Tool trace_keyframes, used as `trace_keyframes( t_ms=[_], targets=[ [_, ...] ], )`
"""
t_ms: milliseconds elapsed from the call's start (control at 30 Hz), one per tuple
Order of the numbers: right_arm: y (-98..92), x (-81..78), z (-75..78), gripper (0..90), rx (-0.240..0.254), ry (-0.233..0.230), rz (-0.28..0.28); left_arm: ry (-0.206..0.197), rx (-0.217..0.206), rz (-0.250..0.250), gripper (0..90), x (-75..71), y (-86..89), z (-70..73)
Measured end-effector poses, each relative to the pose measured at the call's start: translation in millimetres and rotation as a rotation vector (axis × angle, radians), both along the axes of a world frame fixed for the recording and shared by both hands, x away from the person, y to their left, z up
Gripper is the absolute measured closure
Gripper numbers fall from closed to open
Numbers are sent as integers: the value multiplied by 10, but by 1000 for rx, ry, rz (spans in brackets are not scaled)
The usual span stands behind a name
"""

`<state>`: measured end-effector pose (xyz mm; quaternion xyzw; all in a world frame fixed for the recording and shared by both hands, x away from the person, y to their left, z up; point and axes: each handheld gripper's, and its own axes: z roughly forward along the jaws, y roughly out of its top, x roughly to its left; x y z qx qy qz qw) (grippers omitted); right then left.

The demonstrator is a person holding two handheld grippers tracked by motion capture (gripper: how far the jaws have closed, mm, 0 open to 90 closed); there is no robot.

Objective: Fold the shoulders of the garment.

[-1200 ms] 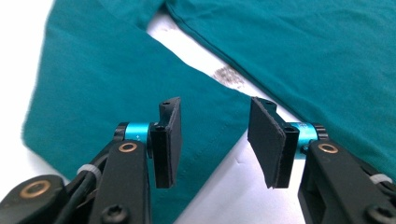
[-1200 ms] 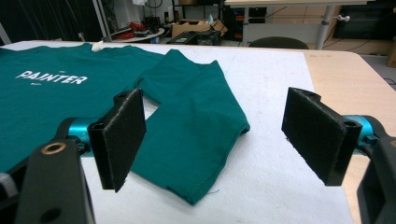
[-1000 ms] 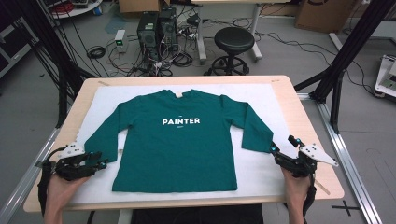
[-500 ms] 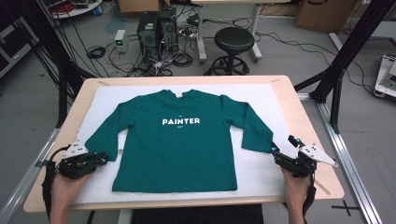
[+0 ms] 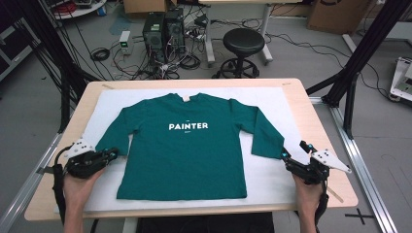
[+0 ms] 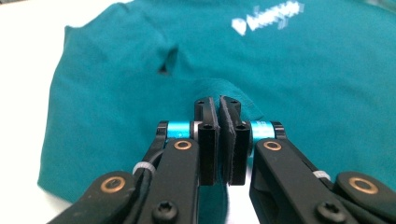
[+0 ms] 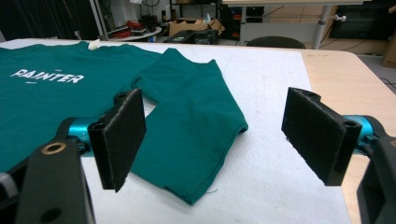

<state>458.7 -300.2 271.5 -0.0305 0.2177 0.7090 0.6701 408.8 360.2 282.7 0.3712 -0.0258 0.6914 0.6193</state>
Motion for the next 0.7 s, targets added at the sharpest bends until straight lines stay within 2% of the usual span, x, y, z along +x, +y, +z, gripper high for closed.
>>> trace_keyframes(
  t_ms=[100, 133, 200, 367, 567, 700],
  targets=[
    [3, 0, 0, 217, 0, -2, -5, -7, -18, -20, 858, -41, -63, 60],
    [4, 0, 1, 217, 0, -3, -7, -18, -23, -37, 858, -73, -133, 112],
    [6, -1, 1, 217, -2, -1, -6, -23, -14, -59, 858, -80, -199, 162],
    [9, 0, 0, 217, 0, -2, -10, -1, -14, -71, 858, -46, -323, 239],
    [18, -1, -3, 217, 0, -1, -14, 28, 33, -68, 858, 38, -532, 314],
    [21, -2, -1, 217, 1, 0, -18, 26, 50, -63, 858, 51, -607, 321]
  ],
)
